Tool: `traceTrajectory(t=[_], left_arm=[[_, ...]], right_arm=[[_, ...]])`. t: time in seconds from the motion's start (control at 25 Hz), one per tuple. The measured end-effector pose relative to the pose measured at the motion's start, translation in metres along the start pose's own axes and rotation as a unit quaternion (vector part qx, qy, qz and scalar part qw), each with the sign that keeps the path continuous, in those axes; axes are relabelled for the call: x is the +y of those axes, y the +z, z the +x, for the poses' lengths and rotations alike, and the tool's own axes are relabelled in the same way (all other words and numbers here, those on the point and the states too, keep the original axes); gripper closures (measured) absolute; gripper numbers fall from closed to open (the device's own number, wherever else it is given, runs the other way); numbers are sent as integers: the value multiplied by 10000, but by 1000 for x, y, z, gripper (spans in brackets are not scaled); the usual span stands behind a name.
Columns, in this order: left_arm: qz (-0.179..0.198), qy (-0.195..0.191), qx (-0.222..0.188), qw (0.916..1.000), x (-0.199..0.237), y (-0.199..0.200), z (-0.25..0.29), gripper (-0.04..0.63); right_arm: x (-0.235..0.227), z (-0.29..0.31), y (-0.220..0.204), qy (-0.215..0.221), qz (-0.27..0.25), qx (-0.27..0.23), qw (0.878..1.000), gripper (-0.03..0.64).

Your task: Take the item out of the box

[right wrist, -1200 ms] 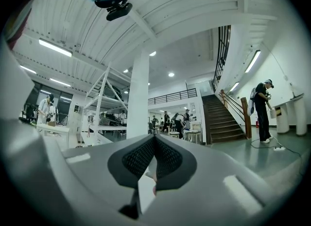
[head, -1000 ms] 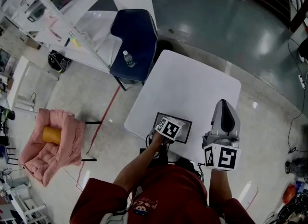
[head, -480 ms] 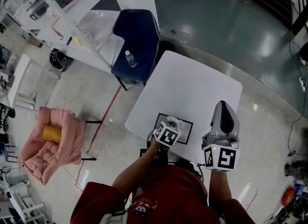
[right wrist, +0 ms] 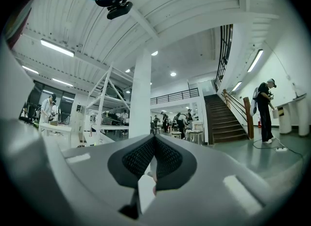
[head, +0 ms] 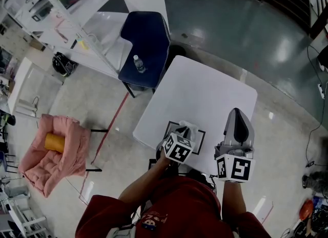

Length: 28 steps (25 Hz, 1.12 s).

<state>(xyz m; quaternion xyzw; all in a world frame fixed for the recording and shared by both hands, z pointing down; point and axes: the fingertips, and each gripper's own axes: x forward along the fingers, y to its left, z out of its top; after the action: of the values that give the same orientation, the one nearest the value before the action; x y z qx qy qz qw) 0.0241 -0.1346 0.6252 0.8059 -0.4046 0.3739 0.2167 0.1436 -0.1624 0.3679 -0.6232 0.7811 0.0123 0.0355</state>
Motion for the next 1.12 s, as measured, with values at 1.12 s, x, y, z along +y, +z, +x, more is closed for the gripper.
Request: traceTrajectory(t=[1.12], left_arm=[[-24, 748, -1923, 9785, 16, 80, -65, 555]], right_arm=[[4, -6, 10, 30, -197, -47, 9998, 616]])
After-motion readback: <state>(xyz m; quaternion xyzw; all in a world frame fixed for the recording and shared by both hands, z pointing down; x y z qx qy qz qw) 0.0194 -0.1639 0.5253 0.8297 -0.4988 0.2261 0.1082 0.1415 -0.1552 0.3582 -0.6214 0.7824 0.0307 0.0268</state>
